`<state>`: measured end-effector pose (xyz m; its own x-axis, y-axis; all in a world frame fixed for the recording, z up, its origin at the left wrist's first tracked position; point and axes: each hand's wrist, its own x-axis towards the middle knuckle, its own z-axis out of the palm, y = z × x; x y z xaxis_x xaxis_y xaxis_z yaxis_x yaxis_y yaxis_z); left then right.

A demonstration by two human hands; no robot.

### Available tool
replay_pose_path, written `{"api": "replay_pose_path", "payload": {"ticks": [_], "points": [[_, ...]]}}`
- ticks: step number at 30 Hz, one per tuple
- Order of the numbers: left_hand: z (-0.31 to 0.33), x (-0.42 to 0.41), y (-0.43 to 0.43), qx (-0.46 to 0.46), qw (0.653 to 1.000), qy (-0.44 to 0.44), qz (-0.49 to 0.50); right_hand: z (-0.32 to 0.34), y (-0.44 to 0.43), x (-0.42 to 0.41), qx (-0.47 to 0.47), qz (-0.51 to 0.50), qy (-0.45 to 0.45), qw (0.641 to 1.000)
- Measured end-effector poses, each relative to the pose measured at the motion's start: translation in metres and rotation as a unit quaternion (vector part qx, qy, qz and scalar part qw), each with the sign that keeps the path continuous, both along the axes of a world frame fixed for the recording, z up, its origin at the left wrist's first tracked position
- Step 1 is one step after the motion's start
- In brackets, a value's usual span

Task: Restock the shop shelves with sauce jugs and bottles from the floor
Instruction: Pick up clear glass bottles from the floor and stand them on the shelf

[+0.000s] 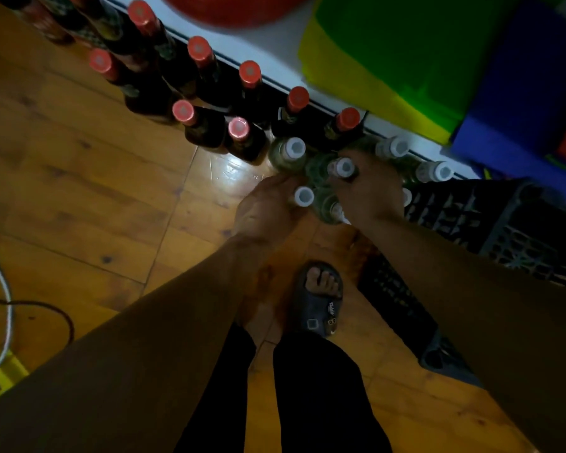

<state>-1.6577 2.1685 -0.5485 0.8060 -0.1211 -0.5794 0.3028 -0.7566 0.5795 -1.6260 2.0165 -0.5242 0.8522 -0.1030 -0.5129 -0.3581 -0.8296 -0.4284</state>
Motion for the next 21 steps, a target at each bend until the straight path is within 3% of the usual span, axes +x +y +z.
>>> {"api": "replay_pose_path", "payload": {"ticks": [11, 21], "points": [[0.038, -0.018, 0.015, -0.068, 0.991, -0.010, 0.112, 0.039, 0.000, -0.007, 0.026, 0.011, -0.040, 0.999], [0.165, -0.013, 0.048, -0.052, 0.995, -0.027, 0.079, 0.176, 0.008, -0.007, 0.043, -0.004, -0.048, 0.998]]}}
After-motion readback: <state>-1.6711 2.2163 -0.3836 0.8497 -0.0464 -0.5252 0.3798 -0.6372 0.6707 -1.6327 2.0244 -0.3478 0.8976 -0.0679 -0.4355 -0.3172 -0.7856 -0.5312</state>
